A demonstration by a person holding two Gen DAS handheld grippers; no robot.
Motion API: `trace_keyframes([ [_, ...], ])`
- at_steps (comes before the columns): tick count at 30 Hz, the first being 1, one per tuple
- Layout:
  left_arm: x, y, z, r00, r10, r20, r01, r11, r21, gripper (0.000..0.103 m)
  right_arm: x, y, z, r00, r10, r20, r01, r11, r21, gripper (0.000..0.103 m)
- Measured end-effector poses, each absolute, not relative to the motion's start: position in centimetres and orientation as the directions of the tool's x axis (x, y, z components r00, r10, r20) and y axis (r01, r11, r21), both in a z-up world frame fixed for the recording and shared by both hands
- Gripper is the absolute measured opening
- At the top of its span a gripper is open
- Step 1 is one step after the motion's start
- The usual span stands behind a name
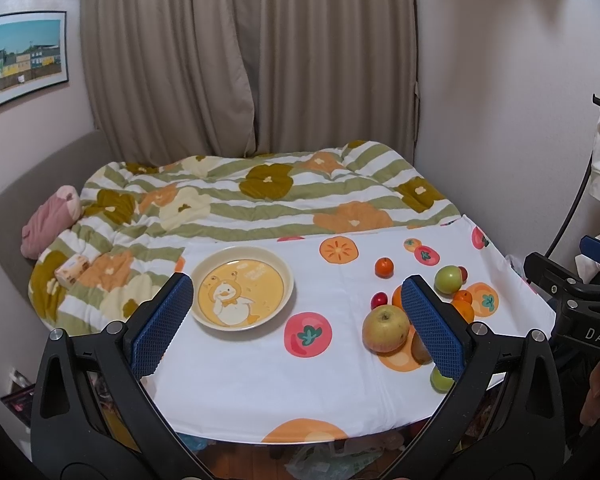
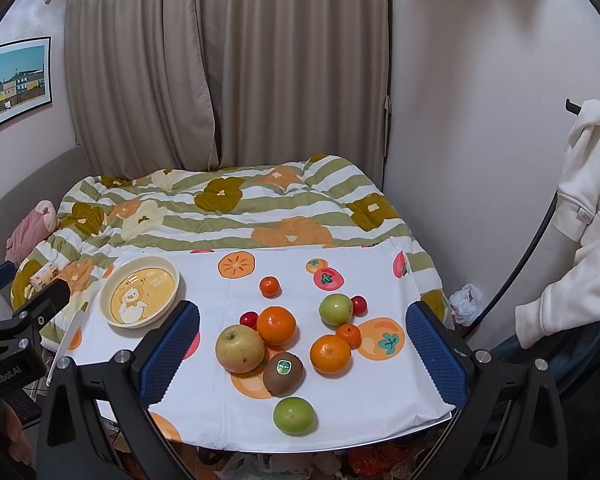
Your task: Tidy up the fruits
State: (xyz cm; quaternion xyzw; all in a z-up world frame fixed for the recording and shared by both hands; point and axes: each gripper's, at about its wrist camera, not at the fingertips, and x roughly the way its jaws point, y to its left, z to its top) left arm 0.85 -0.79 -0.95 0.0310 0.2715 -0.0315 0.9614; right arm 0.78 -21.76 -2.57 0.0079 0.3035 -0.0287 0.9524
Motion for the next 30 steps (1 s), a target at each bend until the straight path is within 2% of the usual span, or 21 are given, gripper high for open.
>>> trace_keyframes([
  [13, 1.3, -0.8, -0.7, 0.845, -0.078, -0.529, 0.116, 0.993, 0.038, 0.103, 0.5, -21.7, -3.0, 0.809, -0.055, -0.586, 0.08, 0.997, 0.018, 0.103],
  [18, 3.2, -0.9, -1.8, 0.809, -0.118, -0.575, 0.182, 0.982, 0.054, 0.103, 0.6, -21.9, -4.0, 0.784, -0.083, -0.615, 0.117, 0.993, 0.016, 0.103],
  [25, 6.1, -2.2, -6.1, 0.716, -0.232, -0.659, 0.324, 0.946, 0.019, 0.103, 1.4, -23.0, -7.2, 0.73, -0.113, -0.674, 0.178, 0.984, 0.028, 0.103],
  [30, 8.0, -3.9, -9.1, 0.66, -0.257, -0.706, 0.38, 0.925, 0.018, 0.103, 2.9, -24.4, -10.3, 0.699, -0.119, -0.706, 0.206, 0.978, 0.039, 0.103],
])
